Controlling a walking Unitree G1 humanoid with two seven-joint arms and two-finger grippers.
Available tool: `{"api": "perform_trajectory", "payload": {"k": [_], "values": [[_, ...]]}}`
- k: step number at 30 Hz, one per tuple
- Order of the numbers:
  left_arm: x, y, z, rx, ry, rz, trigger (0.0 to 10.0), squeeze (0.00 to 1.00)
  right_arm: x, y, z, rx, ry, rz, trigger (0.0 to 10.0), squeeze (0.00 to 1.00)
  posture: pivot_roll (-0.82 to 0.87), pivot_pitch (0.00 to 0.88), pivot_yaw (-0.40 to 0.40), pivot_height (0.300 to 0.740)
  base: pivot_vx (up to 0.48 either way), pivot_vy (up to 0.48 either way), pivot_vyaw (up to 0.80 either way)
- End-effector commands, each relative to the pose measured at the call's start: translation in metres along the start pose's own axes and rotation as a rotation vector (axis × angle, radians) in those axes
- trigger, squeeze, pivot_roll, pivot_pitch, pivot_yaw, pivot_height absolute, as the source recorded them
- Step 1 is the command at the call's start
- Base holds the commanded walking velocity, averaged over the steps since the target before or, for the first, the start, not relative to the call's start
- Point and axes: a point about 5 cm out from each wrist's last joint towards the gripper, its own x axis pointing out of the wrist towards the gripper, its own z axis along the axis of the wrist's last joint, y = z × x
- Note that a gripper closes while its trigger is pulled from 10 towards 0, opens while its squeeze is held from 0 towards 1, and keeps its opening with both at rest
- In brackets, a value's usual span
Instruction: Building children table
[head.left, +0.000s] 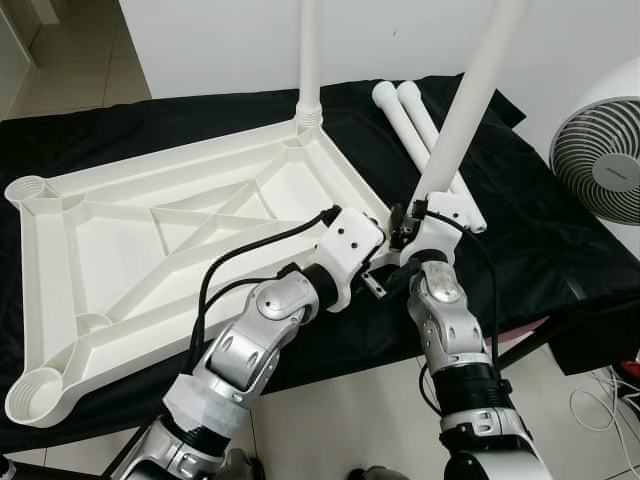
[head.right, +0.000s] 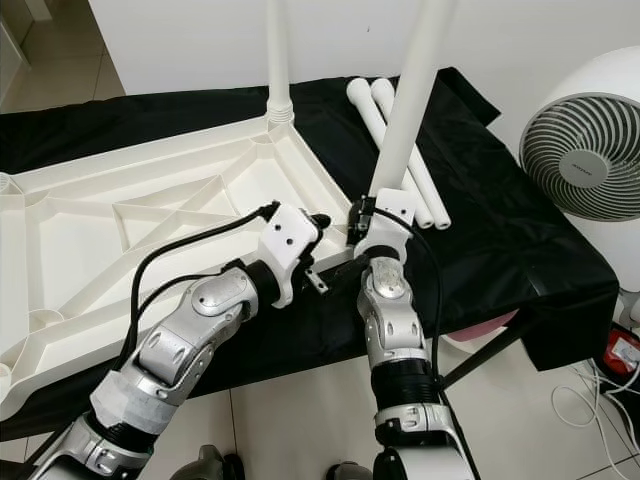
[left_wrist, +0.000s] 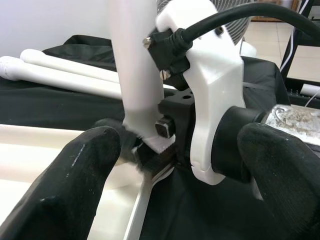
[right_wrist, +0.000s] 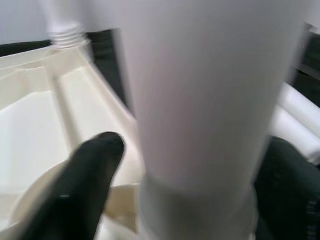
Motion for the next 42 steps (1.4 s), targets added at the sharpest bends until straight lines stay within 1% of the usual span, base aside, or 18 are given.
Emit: {"api": "perform_trajectory", "payload": {"k": [1, 5, 7, 8, 10, 11, 12, 13, 14, 15, 16, 19, 21, 32, 33, 34, 36, 42], "values": [[0.000, -0.005, -0.003, 0.007, 0.013, -0.040, 10.0, 0.00, 0.001, 0.003, 0.003, -0.023, -0.031, 0.106, 10.0, 1.00, -0.09, 0.073, 0.016, 0.740, 0.000, 0.000, 0.00], [0.001, -0.007, -0.003, 0.008, 0.011, -0.048, 10.0, 0.00, 0.001, -0.005, 0.006, -0.072, -0.048, 0.195, 10.0, 1.00, -0.09, 0.073, 0.014, 0.740, 0.000, 0.000, 0.00], [0.001, -0.007, -0.003, 0.008, 0.011, -0.048, 10.0, 0.00, 0.001, -0.005, 0.006, -0.072, -0.048, 0.195, 10.0, 1.00, -0.09, 0.073, 0.014, 0.740, 0.000, 0.000, 0.00], [0.002, -0.008, -0.002, 0.009, 0.010, -0.050, 10.0, 0.00, 0.003, -0.015, 0.005, -0.109, -0.027, 0.245, 10.0, 1.00, -0.09, 0.074, 0.013, 0.740, 0.000, 0.000, 0.00], [0.002, -0.008, -0.002, 0.009, 0.010, -0.050, 10.0, 0.00, 0.003, -0.015, 0.005, -0.109, -0.027, 0.245, 10.0, 1.00, -0.09, 0.074, 0.013, 0.740, 0.000, 0.000, 0.00], [0.002, -0.007, -0.002, 0.011, 0.010, -0.051, 10.0, 0.00, 0.004, -0.022, 0.004, -0.140, -0.012, 0.287, 10.0, 0.44, -0.09, 0.074, 0.016, 0.740, 0.000, 0.000, 0.00], [0.002, -0.007, -0.002, 0.011, 0.010, -0.051, 10.0, 0.00, 0.004, -0.022, 0.004, -0.140, -0.012, 0.287, 10.0, 0.44, -0.09, 0.074, 0.016, 0.740, 0.000, 0.000, 0.00], [0.002, -0.007, -0.002, 0.013, 0.011, -0.053, 10.0, 0.00, 0.005, -0.026, 0.003, -0.158, 0.002, 0.327, 10.0, 0.10, -0.09, 0.074, 0.016, 0.740, 0.000, 0.000, 0.00], [0.002, -0.007, -0.002, 0.014, 0.011, -0.054, 10.0, 0.00, 0.005, -0.030, 0.002, -0.176, 0.021, 0.364, 10.0, 0.00, -0.09, 0.074, 0.016, 0.740, 0.000, 0.000, 0.00], [0.002, -0.007, -0.002, 0.014, 0.011, -0.054, 10.0, 0.00, 0.005, -0.030, 0.002, -0.176, 0.021, 0.364, 10.0, 0.00, -0.09, 0.074, 0.016, 0.740, 0.000, 0.000, 0.00], [0.002, -0.007, -0.001, 0.016, 0.011, -0.056, 10.0, 0.00, 0.005, -0.033, -0.001, -0.181, 0.046, 0.433, 10.0, 0.00, -0.09, 0.073, 0.020, 0.740, 0.000, 0.000, 0.00], [0.002, -0.006, -0.001, 0.018, 0.012, -0.059, 10.0, 0.00, 0.006, -0.038, -0.004, -0.198, 0.067, 0.488, 10.0, 0.00, -0.09, 0.073, 0.025, 0.740, 0.000, 0.000, 0.00], [0.002, -0.005, 0.000, 0.022, 0.013, -0.059, 10.0, 0.00, 0.009, -0.045, -0.008, -0.227, 0.095, 0.575, 10.0, 0.00, -0.09, 0.080, 0.030, 0.740, 0.000, 0.000, 0.00], [0.002, -0.005, 0.001, 0.022, 0.010, -0.061, 10.0, 0.00, 0.019, -0.048, 0.000, -0.268, 0.079, 0.659, 10.0, 0.00, -0.08, 0.081, 0.034, 0.740, 0.000, 0.000, 0.00], [0.002, -0.005, 0.001, 0.023, 0.009, -0.061, 10.0, 0.00, 0.020, -0.047, 0.001, -0.277, 0.077, 0.671, 9.2, 0.00, -0.08, 0.079, 0.034, 0.740, 0.000, 0.000, 0.00], [0.003, -0.005, 0.002, 0.024, 0.010, -0.062, 10.0, 0.00, 0.021, -0.046, 0.001, -0.280, 0.077, 0.685, 4.6, 0.00, -0.08, 0.079, 0.034, 0.740, 0.000, 0.000, 0.00], [0.003, -0.005, 0.002, 0.023, 0.010, -0.062, 10.0, 0.00, 0.021, -0.046, 0.001, -0.295, 0.079, 0.716, 0.0, 0.00, -0.08, 0.081, 0.033, 0.740, 0.000, 0.000, 0.00], [0.003, -0.005, 0.002, 0.021, 0.010, -0.062, 10.0, 0.00, 0.022, -0.049, -0.001, -0.305, 0.087, 0.735, 0.0, 0.00, -0.08, 0.084, 0.029, 0.740, 0.000, 0.000, 0.00]]}}
